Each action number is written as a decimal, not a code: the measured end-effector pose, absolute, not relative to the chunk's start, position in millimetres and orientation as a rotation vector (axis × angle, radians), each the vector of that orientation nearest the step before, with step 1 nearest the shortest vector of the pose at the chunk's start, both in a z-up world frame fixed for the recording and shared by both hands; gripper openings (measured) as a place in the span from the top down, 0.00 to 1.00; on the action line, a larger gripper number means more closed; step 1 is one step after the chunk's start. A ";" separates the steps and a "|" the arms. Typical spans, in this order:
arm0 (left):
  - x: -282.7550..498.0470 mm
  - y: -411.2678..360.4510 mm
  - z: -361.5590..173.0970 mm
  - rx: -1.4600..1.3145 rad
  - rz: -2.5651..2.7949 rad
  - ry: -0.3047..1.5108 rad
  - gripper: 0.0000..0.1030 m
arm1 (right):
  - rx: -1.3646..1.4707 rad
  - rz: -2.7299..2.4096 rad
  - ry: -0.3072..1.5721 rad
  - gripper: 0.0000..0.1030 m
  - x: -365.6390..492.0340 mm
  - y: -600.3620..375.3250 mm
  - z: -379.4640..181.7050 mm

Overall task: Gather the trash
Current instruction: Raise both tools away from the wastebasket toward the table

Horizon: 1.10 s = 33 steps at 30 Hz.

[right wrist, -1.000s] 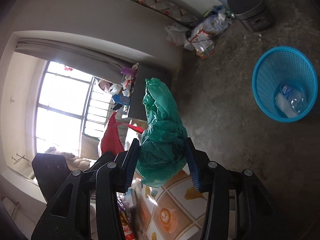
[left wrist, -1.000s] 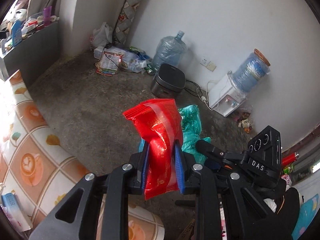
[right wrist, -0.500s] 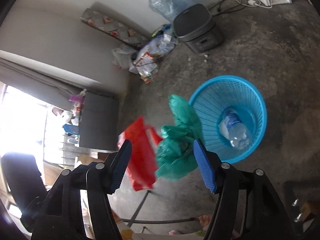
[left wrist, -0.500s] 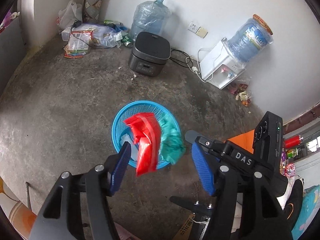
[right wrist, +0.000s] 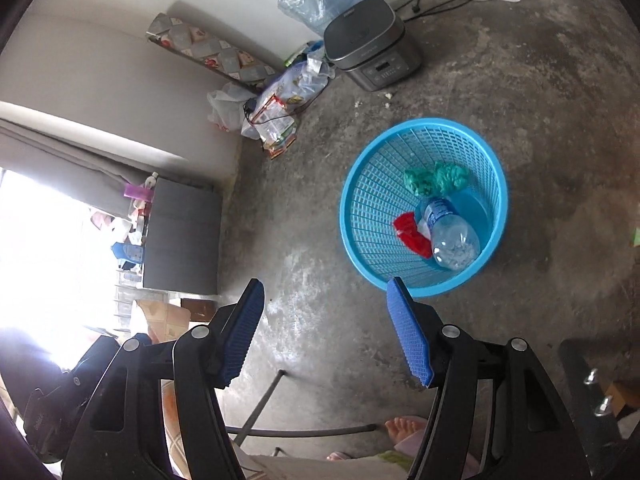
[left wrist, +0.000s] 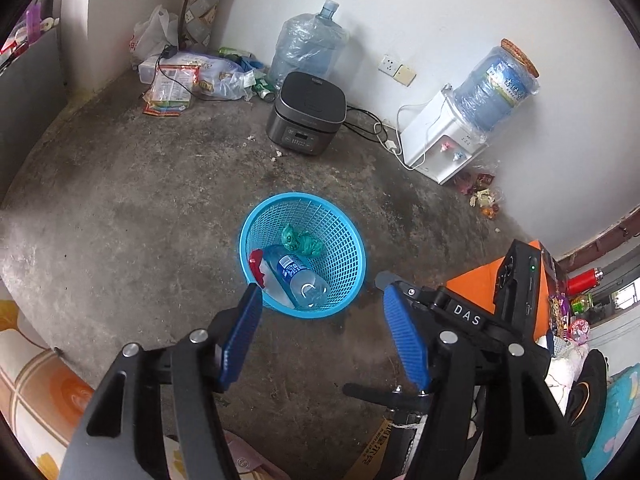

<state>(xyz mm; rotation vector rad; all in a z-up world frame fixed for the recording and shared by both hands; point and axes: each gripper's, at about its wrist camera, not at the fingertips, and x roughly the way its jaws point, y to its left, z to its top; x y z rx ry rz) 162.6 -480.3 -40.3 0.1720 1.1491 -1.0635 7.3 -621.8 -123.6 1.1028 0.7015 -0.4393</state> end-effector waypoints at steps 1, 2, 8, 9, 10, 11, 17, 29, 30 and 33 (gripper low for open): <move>161.0 -473.5 -35.3 0.168 -1.066 1.134 0.40 | 1.078 -0.443 0.700 0.41 8.6 -618.8 -119.0; 159.4 -466.4 -30.0 0.162 -1.065 1.120 0.39 | 1.052 -0.443 0.697 0.41 8.6 -614.6 -112.3; 149.7 -415.7 7.5 0.116 -1.042 1.001 0.30 | 0.898 -0.418 0.670 0.41 13.4 -585.9 -76.9; 148.1 -407.0 13.7 0.109 -1.036 0.978 0.29 | 0.867 -0.413 0.668 0.40 15.6 -579.8 -71.3; 146.7 -398.7 20.0 0.104 -1.029 0.957 0.28 | 0.836 -0.407 0.665 0.39 17.6 -573.1 -65.8; 145.7 -389.5 25.4 0.097 -1.024 0.935 0.26 | 0.805 -0.397 0.661 0.38 19.5 -566.2 -60.2; 143.5 -337.4 53.7 0.051 -0.986 0.834 0.20 | 0.605 -0.341 0.626 0.27 31.8 -519.0 -23.4; 138.8 -210.5 91.0 -0.062 -0.846 0.696 0.19 | 0.312 -0.260 0.529 0.08 47.6 -435.8 23.2; 138.0 -196.3 92.9 -0.067 -0.827 0.687 0.19 | 0.318 -0.237 0.527 0.08 49.1 -432.1 25.0; 136.0 -152.6 98.2 -0.088 -0.758 0.665 0.19 | 0.346 -0.161 0.538 0.08 55.9 -423.1 28.5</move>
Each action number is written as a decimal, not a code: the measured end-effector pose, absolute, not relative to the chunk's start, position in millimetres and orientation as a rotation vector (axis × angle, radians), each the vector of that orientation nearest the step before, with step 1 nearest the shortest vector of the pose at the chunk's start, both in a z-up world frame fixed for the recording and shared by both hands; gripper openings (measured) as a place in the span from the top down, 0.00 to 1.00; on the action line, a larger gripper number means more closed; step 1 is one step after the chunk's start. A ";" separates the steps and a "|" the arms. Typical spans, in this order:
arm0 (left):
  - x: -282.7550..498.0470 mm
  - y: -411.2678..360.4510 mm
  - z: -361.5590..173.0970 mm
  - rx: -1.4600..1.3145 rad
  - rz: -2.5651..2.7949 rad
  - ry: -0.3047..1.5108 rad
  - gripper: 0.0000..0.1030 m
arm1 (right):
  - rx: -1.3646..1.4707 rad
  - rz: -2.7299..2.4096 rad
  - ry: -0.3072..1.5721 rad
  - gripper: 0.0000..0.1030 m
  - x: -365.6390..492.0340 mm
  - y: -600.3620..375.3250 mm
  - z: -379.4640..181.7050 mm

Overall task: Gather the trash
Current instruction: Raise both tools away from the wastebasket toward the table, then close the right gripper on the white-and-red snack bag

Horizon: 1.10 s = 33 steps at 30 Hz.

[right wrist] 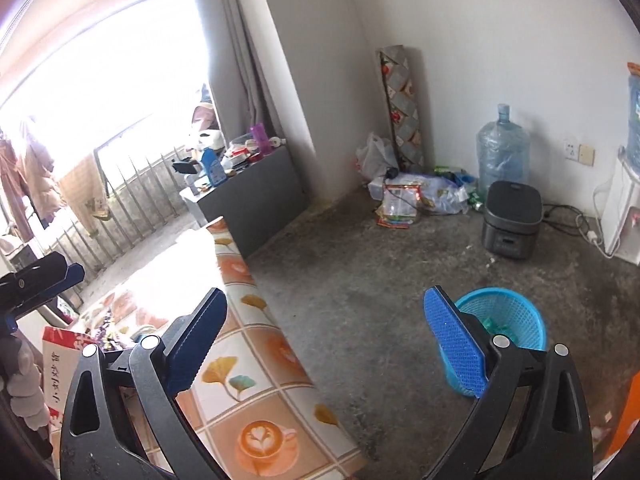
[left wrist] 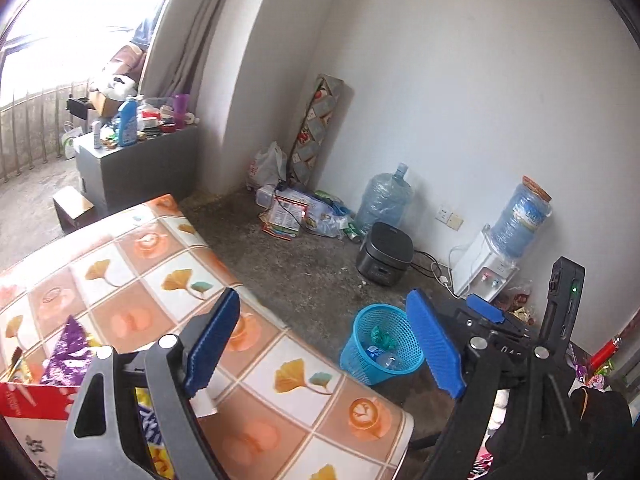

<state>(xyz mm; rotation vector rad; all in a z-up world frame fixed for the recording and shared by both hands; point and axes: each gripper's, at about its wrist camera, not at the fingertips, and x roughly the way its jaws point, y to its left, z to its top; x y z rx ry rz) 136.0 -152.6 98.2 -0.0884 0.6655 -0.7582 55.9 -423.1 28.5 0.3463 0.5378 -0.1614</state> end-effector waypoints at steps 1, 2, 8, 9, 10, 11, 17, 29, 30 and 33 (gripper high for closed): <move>134.3 -137.6 99.8 -0.098 -0.731 0.657 0.19 | 0.356 -0.133 0.540 0.08 57.8 -419.4 29.5; 131.3 -122.1 100.8 -0.105 -0.699 0.649 0.19 | 0.366 -0.108 0.543 0.08 59.2 -413.8 31.1; 119.3 -31.9 100.1 -0.168 -0.500 0.633 0.20 | 0.410 0.051 0.597 0.09 82.2 -381.2 25.6; 117.0 -18.6 98.6 -0.181 -0.474 0.635 0.19 | 0.423 0.081 0.609 0.09 85.7 -371.5 24.8; 114.5 -6.5 97.5 -0.192 -0.452 0.636 0.20 | 0.439 0.113 0.624 0.09 91.2 -366.3 22.4; 111.5 4.0 95.4 -0.200 -0.432 0.638 0.20 | 0.454 0.141 0.640 0.09 96.8 -360.4 20.2; 98.9 51.6 82.4 -0.247 -0.356 0.656 0.21 | 0.496 0.265 0.727 0.19 114.5 -318.6 14.4; 101.0 90.8 49.6 -0.306 -0.336 0.744 0.44 | 0.439 0.519 0.877 0.41 128.5 -228.1 6.9; 100.3 90.7 45.4 -0.297 -0.340 0.756 0.46 | 0.449 0.537 0.896 0.41 129.9 -222.8 3.4; 100.3 88.7 30.6 -0.277 -0.352 0.804 0.53 | 0.476 0.572 0.958 0.42 136.6 -209.7 -8.8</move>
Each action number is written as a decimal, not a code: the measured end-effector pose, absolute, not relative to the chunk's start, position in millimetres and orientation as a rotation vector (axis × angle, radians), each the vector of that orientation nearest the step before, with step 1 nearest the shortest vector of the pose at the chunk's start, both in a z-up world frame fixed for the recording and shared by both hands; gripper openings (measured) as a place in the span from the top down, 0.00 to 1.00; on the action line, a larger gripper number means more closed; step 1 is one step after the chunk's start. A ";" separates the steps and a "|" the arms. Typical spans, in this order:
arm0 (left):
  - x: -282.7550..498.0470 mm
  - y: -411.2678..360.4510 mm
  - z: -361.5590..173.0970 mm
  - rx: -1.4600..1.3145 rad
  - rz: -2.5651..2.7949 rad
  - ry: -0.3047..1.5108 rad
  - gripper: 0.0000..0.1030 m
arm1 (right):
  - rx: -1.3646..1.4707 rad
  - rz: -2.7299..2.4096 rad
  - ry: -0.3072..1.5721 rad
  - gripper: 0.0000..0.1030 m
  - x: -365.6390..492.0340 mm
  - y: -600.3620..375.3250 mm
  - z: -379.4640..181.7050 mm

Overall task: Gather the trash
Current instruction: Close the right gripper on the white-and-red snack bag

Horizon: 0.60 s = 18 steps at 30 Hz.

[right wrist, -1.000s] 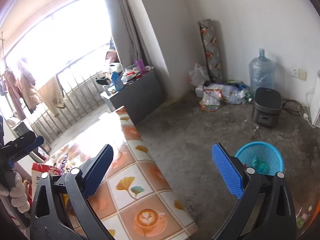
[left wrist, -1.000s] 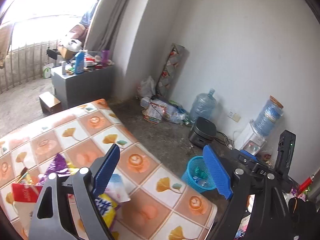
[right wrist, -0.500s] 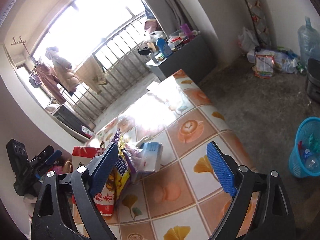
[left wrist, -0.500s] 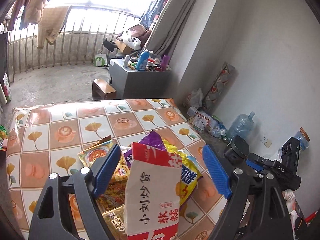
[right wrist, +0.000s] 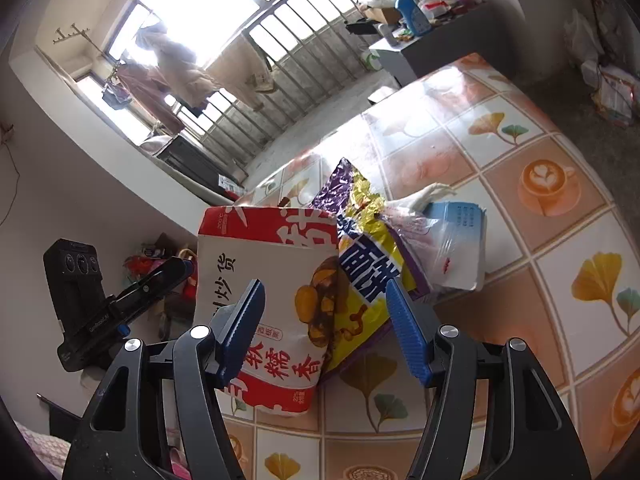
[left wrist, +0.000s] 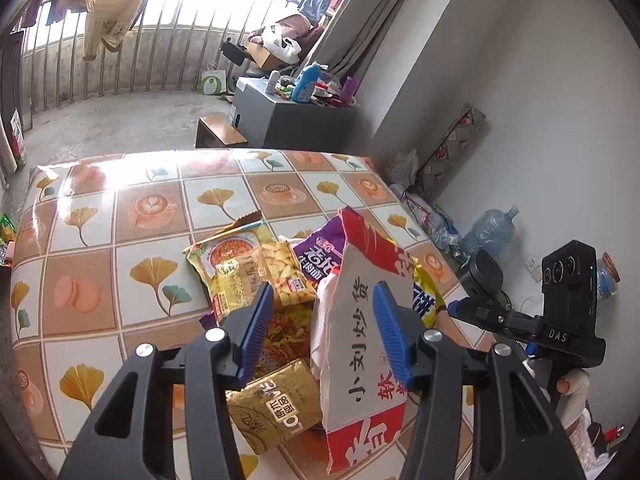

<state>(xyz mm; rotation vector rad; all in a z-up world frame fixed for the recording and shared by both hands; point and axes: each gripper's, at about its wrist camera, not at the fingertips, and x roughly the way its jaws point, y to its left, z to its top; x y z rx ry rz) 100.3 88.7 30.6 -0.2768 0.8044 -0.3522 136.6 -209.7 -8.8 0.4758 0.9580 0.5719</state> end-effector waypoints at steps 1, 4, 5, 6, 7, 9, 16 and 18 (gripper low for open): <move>99.9 88.0 25.5 -0.271 -0.356 0.819 0.55 | 0.482 0.578 0.979 0.42 138.1 -205.5 -12.6; 100.4 88.0 10.6 -0.258 -0.349 0.860 0.60 | 0.507 0.594 1.040 0.41 143.7 -195.0 -22.9; 101.1 88.9 5.7 -0.263 -0.349 0.875 0.62 | 0.516 0.596 1.056 0.41 145.9 -193.1 -25.2; 102.1 89.9 0.9 -0.272 -0.350 0.889 0.63 | 0.525 0.604 1.070 0.41 148.4 -190.9 -26.9; 102.3 90.8 -3.3 -0.279 -0.350 0.900 0.66 | 0.534 0.609 1.080 0.41 150.1 -187.8 -28.0; 104.4 91.9 -10.5 -0.287 -0.352 0.921 0.69 | 0.554 0.634 1.095 0.41 152.1 -185.9 -28.1; 107.3 93.7 -23.6 -0.304 -0.360 0.957 0.74 | 0.584 0.646 1.117 0.43 158.7 -181.6 -26.8; 107.3 94.3 -25.4 -0.311 -0.361 0.965 0.74 | 0.603 0.651 1.127 0.51 157.0 -180.7 -29.2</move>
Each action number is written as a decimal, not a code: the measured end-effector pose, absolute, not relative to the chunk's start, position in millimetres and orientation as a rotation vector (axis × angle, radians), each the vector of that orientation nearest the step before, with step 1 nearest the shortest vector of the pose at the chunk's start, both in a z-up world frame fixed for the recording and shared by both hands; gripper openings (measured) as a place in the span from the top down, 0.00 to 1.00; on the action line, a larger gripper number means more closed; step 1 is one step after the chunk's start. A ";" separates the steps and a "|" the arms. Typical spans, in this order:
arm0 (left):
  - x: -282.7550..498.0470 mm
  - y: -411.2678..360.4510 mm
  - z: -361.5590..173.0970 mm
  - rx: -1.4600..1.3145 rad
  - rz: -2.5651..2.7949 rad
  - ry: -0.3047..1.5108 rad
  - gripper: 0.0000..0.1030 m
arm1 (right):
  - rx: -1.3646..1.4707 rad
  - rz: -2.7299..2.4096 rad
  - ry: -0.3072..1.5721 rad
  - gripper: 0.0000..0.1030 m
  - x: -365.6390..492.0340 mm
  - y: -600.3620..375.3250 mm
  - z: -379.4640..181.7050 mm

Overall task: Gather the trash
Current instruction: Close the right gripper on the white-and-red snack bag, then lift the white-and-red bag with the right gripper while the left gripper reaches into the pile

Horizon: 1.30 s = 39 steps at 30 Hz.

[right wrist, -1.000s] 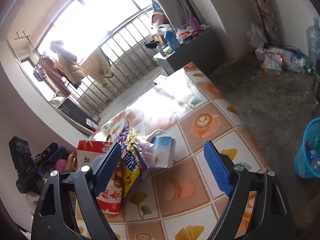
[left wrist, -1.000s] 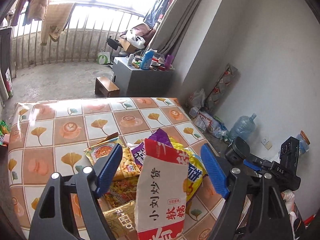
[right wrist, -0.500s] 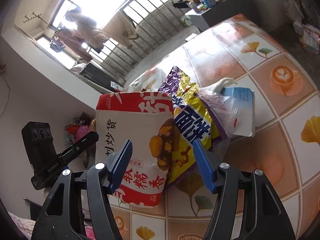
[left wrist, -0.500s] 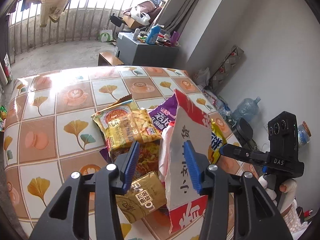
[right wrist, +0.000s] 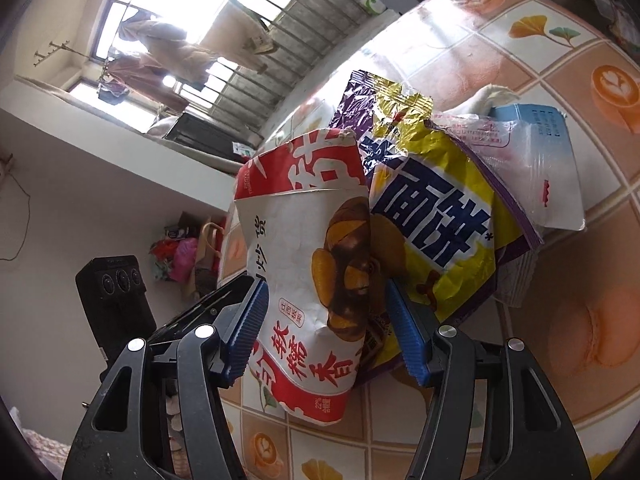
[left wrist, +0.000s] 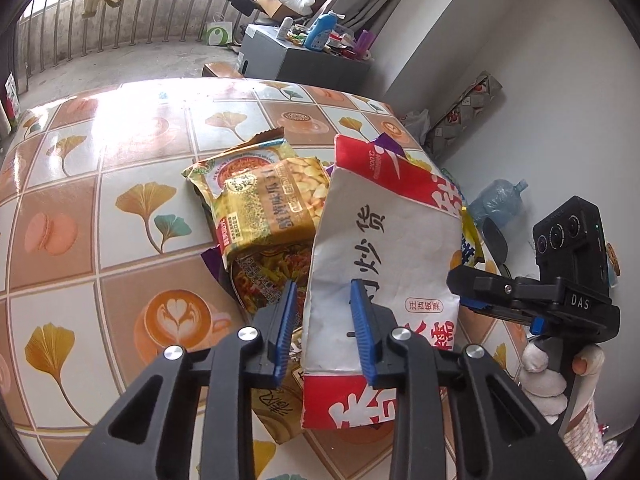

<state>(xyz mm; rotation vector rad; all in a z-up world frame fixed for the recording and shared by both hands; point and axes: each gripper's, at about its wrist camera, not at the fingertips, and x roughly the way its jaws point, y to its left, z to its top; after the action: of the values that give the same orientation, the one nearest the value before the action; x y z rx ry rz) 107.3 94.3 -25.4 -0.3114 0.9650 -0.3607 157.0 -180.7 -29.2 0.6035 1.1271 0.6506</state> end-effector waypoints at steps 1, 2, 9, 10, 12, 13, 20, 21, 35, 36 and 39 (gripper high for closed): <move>106.1 95.8 -25.0 -0.317 -0.365 0.964 0.74 | 0.612 0.650 1.134 0.60 157.3 -180.4 -30.1; 105.3 96.5 -24.0 -0.321 -0.369 0.961 0.74 | 0.616 0.645 1.138 0.71 156.0 -180.2 -32.8; 103.0 106.1 -6.6 -0.381 -0.407 0.913 0.74 | 0.706 0.693 1.100 0.79 148.9 -198.9 -29.5; 102.9 107.4 -4.4 -0.382 -0.403 0.907 0.74 | 0.712 0.693 1.090 0.79 147.4 -203.3 -28.5; 104.2 109.6 -1.9 -0.376 -0.391 0.897 0.74 | 0.731 0.693 1.074 0.79 146.3 -211.0 -26.6; 105.4 111.1 -1.3 -0.377 -0.386 0.895 0.74 | 0.739 0.693 1.066 0.79 144.6 -215.3 -25.5; 112.2 114.9 -2.9 -0.385 -0.350 0.891 0.74 | 0.790 0.698 1.032 0.79 137.0 -235.3 -26.6; 113.2 114.6 -3.2 -0.386 -0.350 0.892 0.74 | 0.797 0.699 1.030 0.79 135.9 -236.7 -27.8; 151.3 89.3 -15.4 -0.400 -0.382 1.004 0.54 | 0.786 0.665 1.064 0.79 127.5 -243.6 -31.8; 153.5 89.4 -19.0 -0.426 -0.386 1.026 0.54 | 0.782 0.663 1.067 0.79 131.3 -238.1 -29.8; 158.7 92.3 -29.8 -0.511 -0.399 1.082 0.54 | 0.774 0.663 1.072 0.79 130.7 -238.8 -30.4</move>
<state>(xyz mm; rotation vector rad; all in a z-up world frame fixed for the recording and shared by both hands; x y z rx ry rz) 158.7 92.3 -29.8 -0.5115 1.0818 -0.3986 130.7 -238.8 -30.4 0.7741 1.0718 0.6634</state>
